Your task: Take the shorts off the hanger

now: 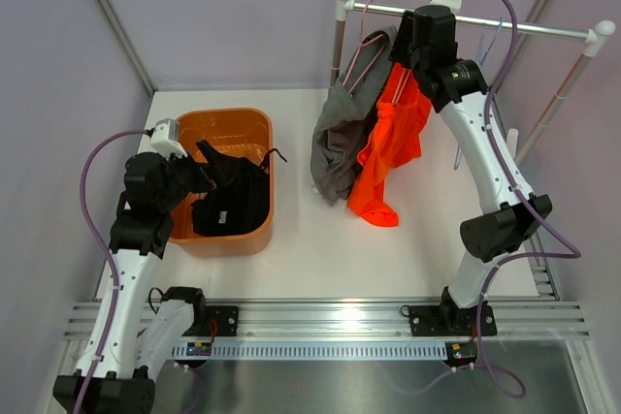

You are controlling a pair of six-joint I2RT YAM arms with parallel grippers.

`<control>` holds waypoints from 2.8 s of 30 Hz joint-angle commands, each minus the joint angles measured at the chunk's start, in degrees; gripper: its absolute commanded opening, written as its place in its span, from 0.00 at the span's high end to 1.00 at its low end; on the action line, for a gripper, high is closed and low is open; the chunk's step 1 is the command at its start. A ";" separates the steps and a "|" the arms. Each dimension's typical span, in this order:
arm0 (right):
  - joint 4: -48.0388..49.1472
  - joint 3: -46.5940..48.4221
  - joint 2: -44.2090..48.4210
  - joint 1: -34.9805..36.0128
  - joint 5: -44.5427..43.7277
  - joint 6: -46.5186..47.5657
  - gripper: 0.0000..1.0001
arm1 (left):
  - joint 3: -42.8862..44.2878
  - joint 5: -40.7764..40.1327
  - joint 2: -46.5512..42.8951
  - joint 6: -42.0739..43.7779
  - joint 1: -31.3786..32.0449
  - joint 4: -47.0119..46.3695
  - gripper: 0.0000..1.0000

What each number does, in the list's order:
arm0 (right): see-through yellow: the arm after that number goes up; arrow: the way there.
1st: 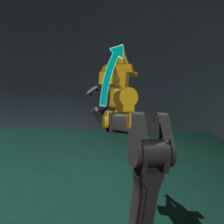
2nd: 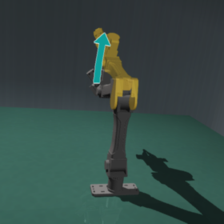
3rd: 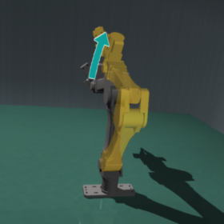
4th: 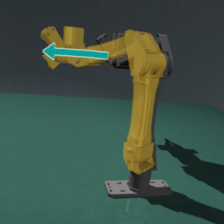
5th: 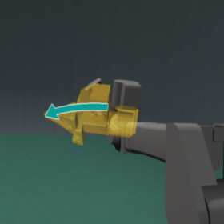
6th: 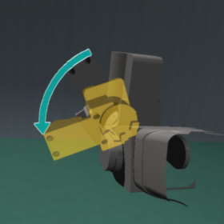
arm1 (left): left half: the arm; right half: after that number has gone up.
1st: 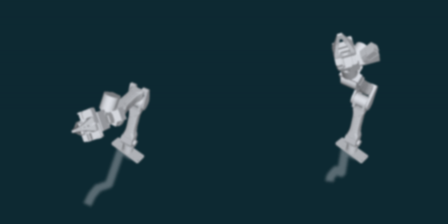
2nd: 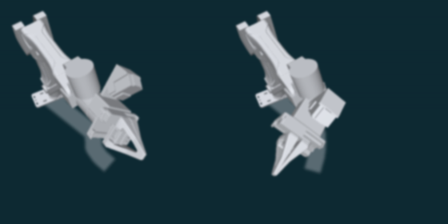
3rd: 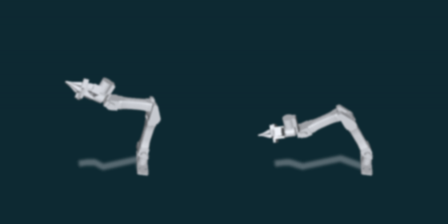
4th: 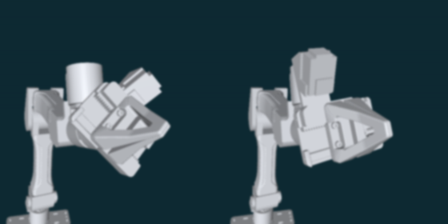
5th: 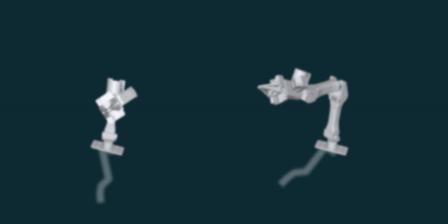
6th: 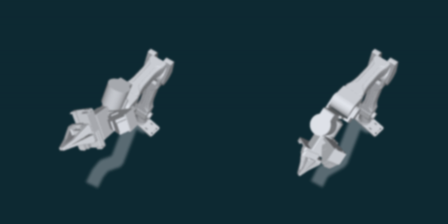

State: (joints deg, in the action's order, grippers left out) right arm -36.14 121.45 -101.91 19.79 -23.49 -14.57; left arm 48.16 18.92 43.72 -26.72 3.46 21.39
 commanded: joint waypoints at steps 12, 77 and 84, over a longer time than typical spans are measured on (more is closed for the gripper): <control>1.96 3.18 -1.63 0.51 -4.73 1.03 0.57 | 0.09 1.74 0.22 1.41 -0.21 -0.47 0.01; 0.73 3.09 1.18 0.51 -5.79 5.25 1.00 | -0.35 1.65 0.22 1.85 -0.21 -0.21 0.01; -2.00 7.31 3.73 0.51 -3.24 5.60 1.00 | -0.09 1.91 0.57 1.93 -0.21 -0.38 0.01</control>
State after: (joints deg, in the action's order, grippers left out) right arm -39.33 123.70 -101.32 19.88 -28.56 -9.78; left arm 48.16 19.16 44.01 -25.65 3.46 21.45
